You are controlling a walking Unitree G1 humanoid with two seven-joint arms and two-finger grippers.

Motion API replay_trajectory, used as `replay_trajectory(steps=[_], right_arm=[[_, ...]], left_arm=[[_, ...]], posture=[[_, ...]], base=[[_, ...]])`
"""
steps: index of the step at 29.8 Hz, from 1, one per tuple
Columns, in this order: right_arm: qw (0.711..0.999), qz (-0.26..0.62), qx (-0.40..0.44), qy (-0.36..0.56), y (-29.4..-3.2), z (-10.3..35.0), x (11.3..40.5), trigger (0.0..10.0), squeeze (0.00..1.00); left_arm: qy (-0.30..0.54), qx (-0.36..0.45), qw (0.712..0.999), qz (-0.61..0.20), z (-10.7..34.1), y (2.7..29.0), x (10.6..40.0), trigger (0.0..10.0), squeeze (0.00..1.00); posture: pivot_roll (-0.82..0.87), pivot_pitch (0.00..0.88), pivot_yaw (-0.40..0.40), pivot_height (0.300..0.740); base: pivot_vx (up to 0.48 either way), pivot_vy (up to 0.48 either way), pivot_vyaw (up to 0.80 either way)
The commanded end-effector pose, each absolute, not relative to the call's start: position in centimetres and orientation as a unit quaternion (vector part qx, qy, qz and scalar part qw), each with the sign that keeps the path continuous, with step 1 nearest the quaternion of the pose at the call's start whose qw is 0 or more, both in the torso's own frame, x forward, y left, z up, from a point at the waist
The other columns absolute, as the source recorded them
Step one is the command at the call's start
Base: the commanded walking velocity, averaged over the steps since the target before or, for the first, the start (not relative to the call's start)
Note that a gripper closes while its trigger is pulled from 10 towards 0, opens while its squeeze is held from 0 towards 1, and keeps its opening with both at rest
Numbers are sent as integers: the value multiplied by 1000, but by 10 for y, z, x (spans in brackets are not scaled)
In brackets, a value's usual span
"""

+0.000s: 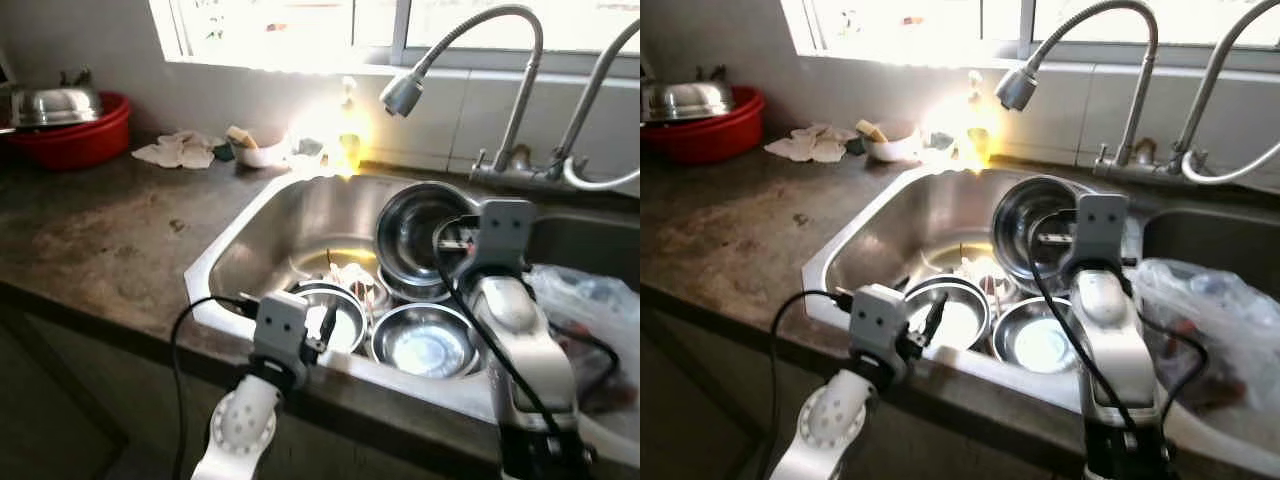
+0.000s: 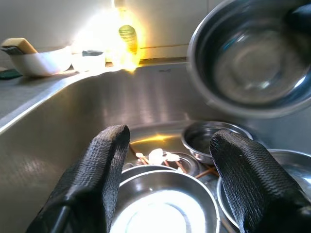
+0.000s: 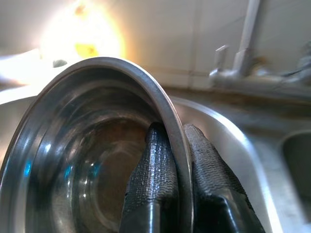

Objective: Kitchen organization

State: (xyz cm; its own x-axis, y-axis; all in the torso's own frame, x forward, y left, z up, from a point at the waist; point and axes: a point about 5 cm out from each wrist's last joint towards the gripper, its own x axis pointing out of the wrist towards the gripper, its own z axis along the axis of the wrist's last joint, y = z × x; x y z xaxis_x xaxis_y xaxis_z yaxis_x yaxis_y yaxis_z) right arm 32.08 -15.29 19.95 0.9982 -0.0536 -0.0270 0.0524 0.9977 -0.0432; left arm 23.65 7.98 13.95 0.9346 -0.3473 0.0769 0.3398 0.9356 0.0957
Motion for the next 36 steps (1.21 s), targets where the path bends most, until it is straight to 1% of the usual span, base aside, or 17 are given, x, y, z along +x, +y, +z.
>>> replay_trajectory(steps=[1,2,4,7,10,12,18,19,26,30,31,32,33,36], right_arm=[[998,-13,-15,52,-153,191,329,10000,0],[996,-14,-23,81,-155,184,336,10000,0],[995,-6,-38,92,-156,181,342,10000,0],[991,-8,-34,128,-160,173,353,10000,0],[982,-21,-26,185,-170,157,365,10000,0],[979,-36,-27,201,-177,152,369,10000,0],[975,-49,-23,216,-184,147,374,10000,0],[975,-49,-18,218,-185,147,376,10000,1000],[978,-46,-7,204,-181,148,379,10000,1000],[989,-43,-9,143,-179,165,381,10000,1000],[993,-44,-17,107,-177,175,380,10000,0],[996,-46,-18,73,-176,184,378,10000,0],[996,-46,-18,73,-176,184,378,10000,0],[999,-38,-5,-12,-170,207,367,10000,0]], left_arm=[[-48,39,982,-177,141,78,236,10000,0],[-48,40,982,-176,141,78,236,10000,0],[-48,40,982,-176,141,78,235,10000,0],[-47,39,983,-172,141,78,234,10000,0],[-44,36,984,-171,141,78,229,10000,0],[-40,36,984,-171,140,78,226,10000,0],[-36,37,984,-169,139,79,223,10000,0],[-35,37,984,-168,139,79,223,10000,0],[-34,38,984,-170,139,79,222,10000,0],[-33,41,984,-170,138,79,224,10000,0],[-33,40,984,-169,137,79,224,10000,0],[-33,40,984,-168,137,78,225,10000,0],[-33,40,984,-168,137,78,225,10000,0],[-35,40,984,-170,138,78,226,10000,0]], posture=[[105,32,-21,740],[105,34,-22,740],[110,38,-27,740],[114,50,-35,740],[120,66,-40,740],[124,72,-45,740],[130,81,-48,740],[133,80,-49,740],[131,72,-44,740],[130,62,-46,740],[127,55,-44,740],[128,48,-43,740],[128,48,-43,740],[124,40,-41,740]], base=[[0,0,0],[0,0,0],[0,0,0],[0,0,0],[0,0,0],[0,0,0],[0,0,0],[0,0,0],[0,0,0],[0,0,0],[0,0,0],[0,0,0],[0,0,0],[0,0,0]])
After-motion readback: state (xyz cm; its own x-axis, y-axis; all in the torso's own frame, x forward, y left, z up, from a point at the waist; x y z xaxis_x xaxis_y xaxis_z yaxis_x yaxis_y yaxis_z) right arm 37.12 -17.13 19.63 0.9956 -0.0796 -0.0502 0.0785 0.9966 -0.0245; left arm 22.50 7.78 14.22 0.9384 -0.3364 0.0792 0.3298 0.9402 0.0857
